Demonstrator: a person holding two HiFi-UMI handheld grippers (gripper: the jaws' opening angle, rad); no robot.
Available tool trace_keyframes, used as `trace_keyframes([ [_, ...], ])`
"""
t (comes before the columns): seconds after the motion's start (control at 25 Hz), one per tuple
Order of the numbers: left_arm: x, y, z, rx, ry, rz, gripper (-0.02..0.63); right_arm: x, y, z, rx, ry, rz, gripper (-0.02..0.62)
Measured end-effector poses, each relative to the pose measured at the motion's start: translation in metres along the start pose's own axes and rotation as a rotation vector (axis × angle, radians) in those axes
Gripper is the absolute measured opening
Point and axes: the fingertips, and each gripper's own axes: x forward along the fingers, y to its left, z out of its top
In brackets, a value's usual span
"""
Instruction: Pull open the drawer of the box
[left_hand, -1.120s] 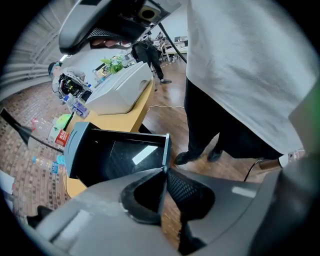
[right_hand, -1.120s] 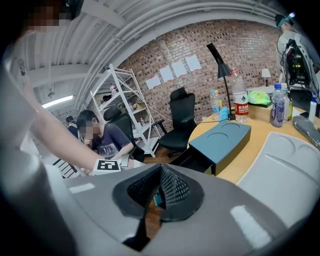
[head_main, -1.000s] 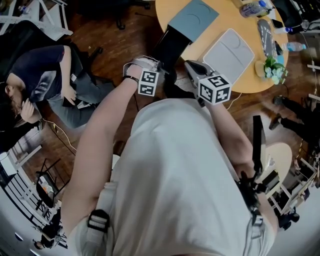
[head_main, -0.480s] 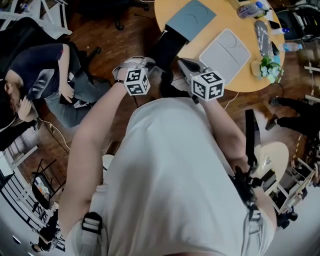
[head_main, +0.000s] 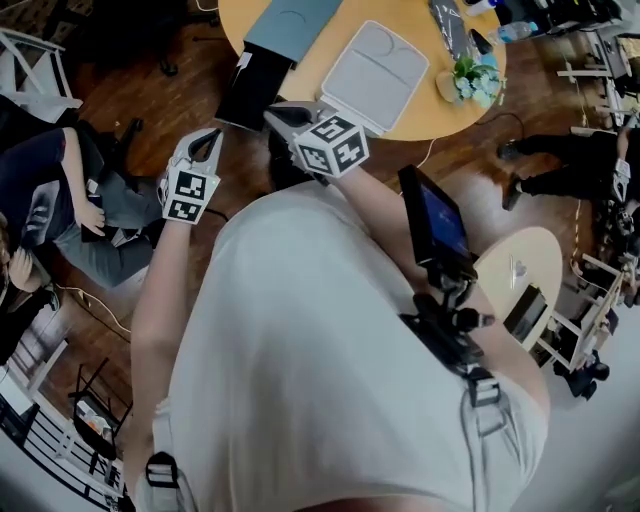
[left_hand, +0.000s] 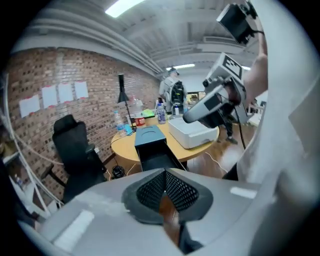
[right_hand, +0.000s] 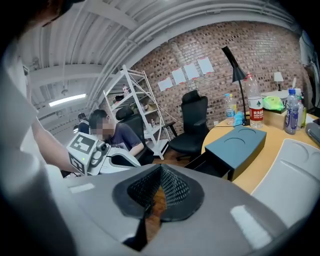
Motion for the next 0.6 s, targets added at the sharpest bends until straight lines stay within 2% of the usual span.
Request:
trace_keyframes([
  [0.24,-0.036,-0.007,0.008,-0.263,-0.121,0.052,0.006,-0.01,0.021,0.002,-0.057,-0.044,0.052,0.007],
  [0.32,-0.047,-0.007,0.014,-0.325,-0.167,0.072,0.006,-0.015,0.027,0.002,-0.067,-0.059,0.067,0.008],
  [0.6,-0.068,-0.029,0.03,-0.38,-0.258,0.067,0.006,-0.037,0.042,-0.011,-0.063,-0.098,0.08,0.007],
])
